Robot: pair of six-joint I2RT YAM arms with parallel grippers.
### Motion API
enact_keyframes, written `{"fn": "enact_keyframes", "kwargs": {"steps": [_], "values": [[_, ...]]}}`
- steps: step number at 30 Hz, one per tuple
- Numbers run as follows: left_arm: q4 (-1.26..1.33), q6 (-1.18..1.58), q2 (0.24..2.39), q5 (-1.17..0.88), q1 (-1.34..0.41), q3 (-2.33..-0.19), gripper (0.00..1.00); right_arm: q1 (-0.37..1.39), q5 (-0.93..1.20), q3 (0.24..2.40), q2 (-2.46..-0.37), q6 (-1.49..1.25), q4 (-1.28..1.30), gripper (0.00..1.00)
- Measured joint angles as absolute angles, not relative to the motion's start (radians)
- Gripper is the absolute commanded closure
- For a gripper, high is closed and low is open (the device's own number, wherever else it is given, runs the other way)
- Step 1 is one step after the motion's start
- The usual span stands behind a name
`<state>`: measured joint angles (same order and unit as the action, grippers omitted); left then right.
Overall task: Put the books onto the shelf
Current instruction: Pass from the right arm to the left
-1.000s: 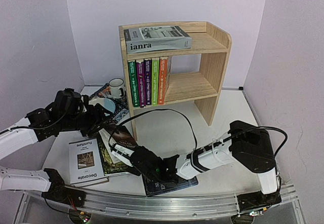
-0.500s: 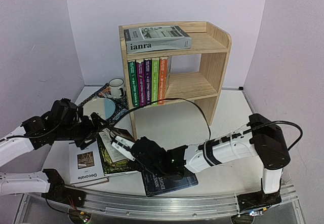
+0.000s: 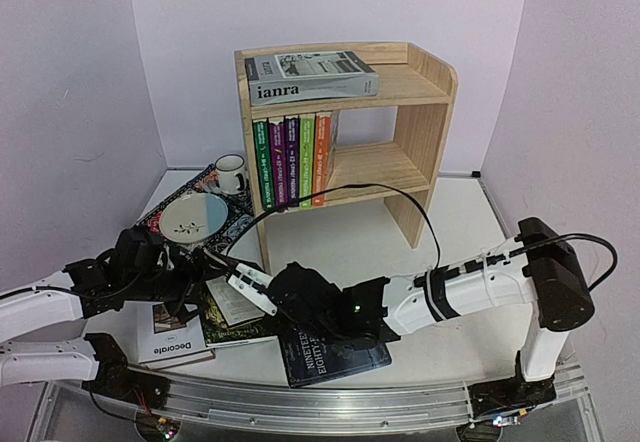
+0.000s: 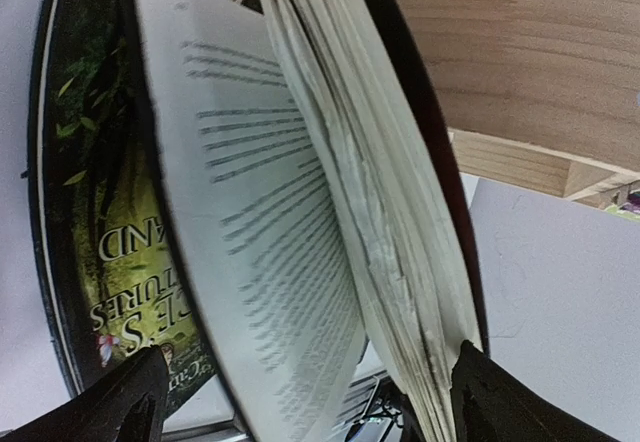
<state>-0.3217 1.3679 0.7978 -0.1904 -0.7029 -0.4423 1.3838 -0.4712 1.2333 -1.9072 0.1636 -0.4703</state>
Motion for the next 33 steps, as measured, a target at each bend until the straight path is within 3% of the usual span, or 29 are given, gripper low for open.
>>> {"fn": "enact_keyframes", "kwargs": {"steps": [18, 33], "values": [[-0.159, 1.523, 0.663, -0.167, -0.703, -0.328, 0.0, 1.383, -0.42, 1.233, -1.906, 0.125, -0.458, 1.0], [-0.147, 1.544, 0.767, -0.152, -0.703, -0.331, 0.0, 1.38, -0.298, 1.233, -1.906, 0.143, -0.414, 1.0]]}}
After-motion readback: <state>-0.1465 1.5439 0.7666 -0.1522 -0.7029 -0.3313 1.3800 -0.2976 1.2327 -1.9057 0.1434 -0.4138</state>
